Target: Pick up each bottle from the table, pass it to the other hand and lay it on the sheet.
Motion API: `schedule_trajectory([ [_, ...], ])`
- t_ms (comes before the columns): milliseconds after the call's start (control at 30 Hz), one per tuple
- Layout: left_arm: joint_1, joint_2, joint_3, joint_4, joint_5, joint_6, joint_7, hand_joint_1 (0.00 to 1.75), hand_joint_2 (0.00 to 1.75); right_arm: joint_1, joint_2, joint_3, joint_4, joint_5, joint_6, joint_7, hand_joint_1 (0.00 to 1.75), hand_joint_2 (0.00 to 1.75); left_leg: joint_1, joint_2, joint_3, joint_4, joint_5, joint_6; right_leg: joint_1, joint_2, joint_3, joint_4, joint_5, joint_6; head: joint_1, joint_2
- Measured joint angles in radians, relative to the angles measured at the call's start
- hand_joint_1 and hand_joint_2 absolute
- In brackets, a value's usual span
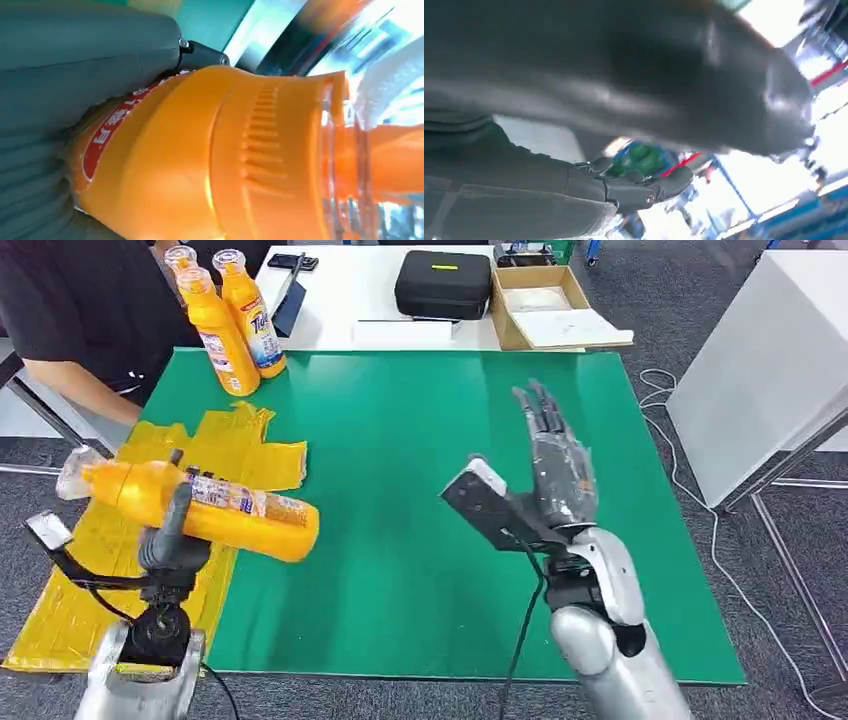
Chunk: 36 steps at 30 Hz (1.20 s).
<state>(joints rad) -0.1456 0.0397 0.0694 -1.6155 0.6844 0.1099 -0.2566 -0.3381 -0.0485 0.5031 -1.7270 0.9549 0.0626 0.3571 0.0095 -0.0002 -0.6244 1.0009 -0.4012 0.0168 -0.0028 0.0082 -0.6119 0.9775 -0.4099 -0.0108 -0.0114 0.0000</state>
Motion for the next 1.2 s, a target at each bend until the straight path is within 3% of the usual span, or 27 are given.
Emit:
schedule_trajectory([
  [167, -0.277, 0.035, -0.083, 0.074, -1.021, 0.368, -0.025, 1.75, 1.75, 0.011, -0.042, -0.072, -0.045, -0.036, 0.028, -0.026, 0.00, 0.00, 0.000, -0.001, -0.002, 0.000, 0.003, 0.001, 0.000, -0.002, 0.000, 0.000, 0.004, -0.001, 0.000, 0.000],
  [300, -0.400, 0.070, -0.189, 0.190, -1.485, 0.491, 0.002, 1.75, 1.75, 0.011, -0.074, -0.068, -0.044, -0.100, 0.005, -0.046, 0.00, 0.00, -0.001, -0.003, -0.002, 0.000, 0.003, 0.001, -0.001, -0.003, 0.001, 0.000, 0.004, -0.001, 0.000, 0.000],
  [667, -0.438, 0.097, -0.301, 0.450, -1.676, 0.579, 0.016, 1.75, 1.75, -0.012, -0.130, -0.002, -0.013, -0.180, -0.012, -0.063, 0.00, 0.00, -0.001, 0.002, -0.002, 0.000, 0.003, 0.001, -0.001, 0.002, 0.000, 0.001, 0.004, 0.000, 0.000, 0.000],
  [867, -0.460, 0.103, -0.331, 0.539, -1.838, 0.559, 0.097, 1.75, 1.75, -0.016, -0.142, 0.023, -0.008, -0.188, -0.011, -0.058, 0.00, 0.00, -0.001, 0.002, -0.002, 0.000, 0.003, 0.001, -0.001, 0.002, 0.000, 0.000, 0.004, 0.000, 0.000, 0.000],
  [1200, -0.519, 0.107, -0.365, 0.877, -2.066, 0.560, 0.251, 1.75, 1.75, 0.031, -0.151, 0.053, -0.070, -0.141, 0.010, -0.052, 0.00, 0.00, -0.001, 0.003, -0.002, 0.000, 0.003, 0.001, -0.001, 0.002, -0.001, 0.001, 0.004, 0.000, 0.000, 0.000],
])
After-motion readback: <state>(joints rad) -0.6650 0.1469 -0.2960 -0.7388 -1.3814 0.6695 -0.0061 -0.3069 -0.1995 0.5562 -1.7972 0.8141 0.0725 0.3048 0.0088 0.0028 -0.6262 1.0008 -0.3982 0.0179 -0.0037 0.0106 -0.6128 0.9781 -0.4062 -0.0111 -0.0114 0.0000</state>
